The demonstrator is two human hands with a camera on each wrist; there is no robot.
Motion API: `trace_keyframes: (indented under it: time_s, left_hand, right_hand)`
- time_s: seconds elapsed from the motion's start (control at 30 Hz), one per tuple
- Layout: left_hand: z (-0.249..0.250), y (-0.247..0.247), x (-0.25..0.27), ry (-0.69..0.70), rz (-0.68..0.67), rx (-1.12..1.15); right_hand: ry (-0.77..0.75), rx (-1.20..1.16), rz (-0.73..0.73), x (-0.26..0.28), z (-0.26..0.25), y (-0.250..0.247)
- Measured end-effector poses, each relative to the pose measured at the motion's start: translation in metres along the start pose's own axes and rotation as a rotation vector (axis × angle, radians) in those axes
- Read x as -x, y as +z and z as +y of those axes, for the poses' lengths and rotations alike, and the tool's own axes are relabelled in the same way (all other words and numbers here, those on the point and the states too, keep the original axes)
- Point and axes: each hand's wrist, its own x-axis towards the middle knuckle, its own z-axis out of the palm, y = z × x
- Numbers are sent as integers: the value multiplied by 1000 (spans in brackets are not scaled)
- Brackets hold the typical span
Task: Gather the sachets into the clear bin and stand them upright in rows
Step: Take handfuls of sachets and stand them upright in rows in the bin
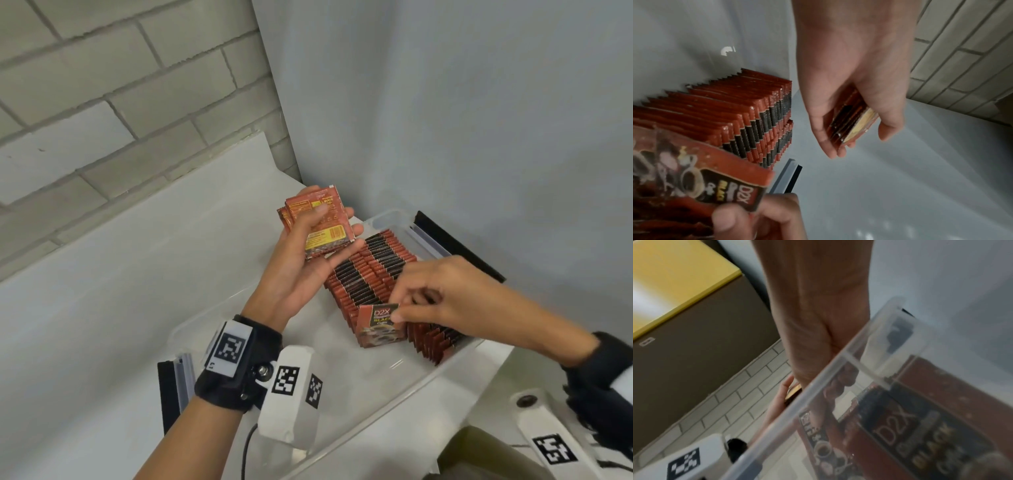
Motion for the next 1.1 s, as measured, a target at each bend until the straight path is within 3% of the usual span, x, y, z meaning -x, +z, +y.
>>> trace_keyframes:
  time_s: [0.23,0.53,0.87,1.1]
  left_hand:
    - [-1,1,1,-19,-9,32]
    - [-4,0,0,-31,-25,134]
    - [-7,-5,-3,-22,-68,47]
    - [-9,-8,-5,6,-124,-21]
  right_hand:
    - [-83,200,-90,-6,8,13]
    - [-44,174,-153,-8,8,13]
    - [3,186,-208,-8,9,14]
    - [112,34,-139,-8,2,6]
